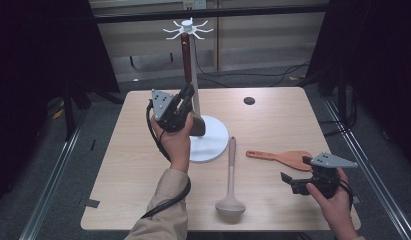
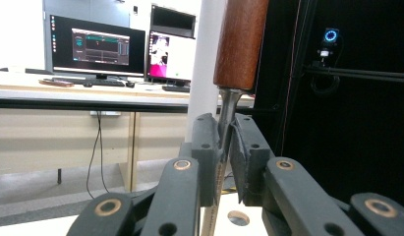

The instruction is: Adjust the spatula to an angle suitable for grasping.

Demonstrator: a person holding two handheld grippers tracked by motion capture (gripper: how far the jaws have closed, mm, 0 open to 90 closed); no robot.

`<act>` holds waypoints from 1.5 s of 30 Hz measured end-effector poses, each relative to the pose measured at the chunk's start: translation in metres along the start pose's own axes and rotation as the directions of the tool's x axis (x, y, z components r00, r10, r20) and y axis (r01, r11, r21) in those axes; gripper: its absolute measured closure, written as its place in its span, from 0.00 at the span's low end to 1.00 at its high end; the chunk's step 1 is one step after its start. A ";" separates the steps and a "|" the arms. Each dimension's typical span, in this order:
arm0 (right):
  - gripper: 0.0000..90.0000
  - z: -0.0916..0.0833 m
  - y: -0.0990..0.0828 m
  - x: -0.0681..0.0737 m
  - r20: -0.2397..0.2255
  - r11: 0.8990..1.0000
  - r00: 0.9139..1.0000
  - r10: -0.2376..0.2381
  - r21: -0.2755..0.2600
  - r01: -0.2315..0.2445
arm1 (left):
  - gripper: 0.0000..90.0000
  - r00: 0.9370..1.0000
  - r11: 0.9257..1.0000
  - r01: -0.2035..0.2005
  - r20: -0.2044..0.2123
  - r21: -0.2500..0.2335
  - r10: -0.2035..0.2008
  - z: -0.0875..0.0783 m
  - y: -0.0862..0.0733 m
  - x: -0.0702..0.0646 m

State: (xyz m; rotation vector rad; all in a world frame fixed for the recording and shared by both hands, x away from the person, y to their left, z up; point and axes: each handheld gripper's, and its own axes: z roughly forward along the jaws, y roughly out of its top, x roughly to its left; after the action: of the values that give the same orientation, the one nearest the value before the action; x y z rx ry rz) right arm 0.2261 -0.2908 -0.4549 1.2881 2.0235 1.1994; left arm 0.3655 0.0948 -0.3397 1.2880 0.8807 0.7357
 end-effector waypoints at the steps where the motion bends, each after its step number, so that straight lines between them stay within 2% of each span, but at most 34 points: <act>1: 0.01 0.000 0.000 0.000 -0.001 1.000 1.000 0.000 0.000 0.000 | 0.90 1.000 1.000 -0.001 0.000 0.002 0.001 0.000 0.000 0.000; 8: 0.01 0.000 0.000 0.000 0.000 1.000 1.000 0.001 -0.002 -0.001 | 0.88 1.000 1.000 0.000 -0.004 0.009 0.000 0.003 -0.001 0.002; 10: 0.01 0.001 0.000 0.000 -0.002 1.000 1.000 -0.005 0.000 0.005 | 0.88 1.000 1.000 0.014 -0.008 0.010 -0.014 0.003 -0.003 0.002; 11: 0.01 0.001 0.000 0.000 0.000 1.000 1.000 -0.003 0.001 0.003 | 0.88 1.000 1.000 0.004 -0.008 0.023 -0.004 0.003 -0.003 0.003; 12: 0.01 0.001 0.000 0.000 -0.003 1.000 1.000 -0.006 0.000 0.006 | 0.88 1.000 1.000 0.019 -0.007 0.014 -0.019 0.003 -0.005 0.003; 14: 0.02 0.001 0.001 0.000 -0.001 1.000 1.000 -0.001 -0.001 0.001 | 0.87 1.000 1.000 0.017 -0.009 0.019 -0.017 0.003 -0.005 0.003; 16: 0.02 0.000 0.000 0.000 0.000 1.000 1.000 0.000 -0.001 0.000 | 0.86 0.999 0.999 0.040 -0.015 0.013 -0.040 0.002 -0.006 0.003; 18: 0.02 0.000 0.000 -0.001 0.000 1.000 1.000 0.000 -0.001 0.000 | 0.86 1.000 0.999 0.029 -0.009 0.021 -0.028 0.001 -0.006 0.004; 21: 0.02 0.000 0.000 -0.001 0.000 1.000 1.000 0.000 -0.003 0.000 | 0.84 0.999 0.999 0.045 -0.013 0.003 -0.045 -0.001 -0.005 0.004; 22: 0.02 0.000 0.000 -0.001 0.000 1.000 1.000 0.001 -0.003 -0.001 | 0.82 0.999 0.999 0.034 -0.007 0.014 -0.034 -0.002 -0.004 0.005; 23: 0.02 0.000 0.000 -0.001 0.001 1.000 1.000 0.000 -0.004 0.000 | 0.80 0.999 0.999 0.046 -0.015 0.007 -0.046 -0.003 -0.003 0.004; 24: 0.02 0.000 0.000 -0.001 0.001 1.000 1.000 0.001 -0.004 -0.001 | 0.81 1.000 1.000 0.029 -0.011 0.001 -0.029 -0.006 -0.002 0.004; 27: 0.02 0.000 0.000 0.000 -0.001 1.000 1.000 -0.001 -0.002 0.001 | 0.80 0.999 0.999 0.031 -0.012 -0.033 -0.032 -0.012 0.003 0.004; 29: 0.02 0.000 0.000 0.000 -0.001 1.000 1.000 0.000 0.000 0.000 | 0.79 0.999 0.998 0.032 -0.031 -0.053 -0.034 -0.017 0.007 0.006; 31: 0.02 0.000 0.000 0.000 -0.001 1.000 1.000 -0.002 0.001 0.002 | 0.79 0.999 0.995 0.037 -0.025 -0.088 -0.039 -0.022 0.014 0.006; 32: 0.02 0.000 0.000 0.000 -0.001 1.000 1.000 -0.002 0.001 0.002 | 0.80 0.999 0.995 0.037 -0.025 -0.088 -0.039 -0.022 0.014 0.006; 34: 0.02 0.000 0.000 0.000 -0.003 1.000 1.000 -0.008 0.002 0.008 | 0.80 0.999 0.992 0.032 -0.016 -0.118 -0.034 -0.025 0.021 0.004; 36: 0.02 0.001 0.000 0.001 -0.003 1.000 1.000 -0.008 0.003 0.008 | 0.87 1.000 0.989 0.028 -0.005 -0.147 -0.029 -0.027 0.027 0.002; 37: 0.02 0.001 0.000 0.001 -0.004 1.000 1.000 -0.009 0.001 0.009 | 0.88 0.999 0.984 0.032 0.014 -0.177 -0.030 -0.027 0.035 -0.002; 45: 0.02 0.002 0.000 0.002 -0.007 1.000 1.000 -0.016 0.003 0.016 | 1.00 0.998 0.972 0.013 0.065 -0.236 0.002 -0.020 0.062 -0.007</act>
State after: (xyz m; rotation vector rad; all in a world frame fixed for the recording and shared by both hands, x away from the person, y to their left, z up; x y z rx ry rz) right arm 0.2264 -0.2879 -0.4552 1.2691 2.0378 1.1954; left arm 0.3456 0.1073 -0.2781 1.0910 0.7202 0.7659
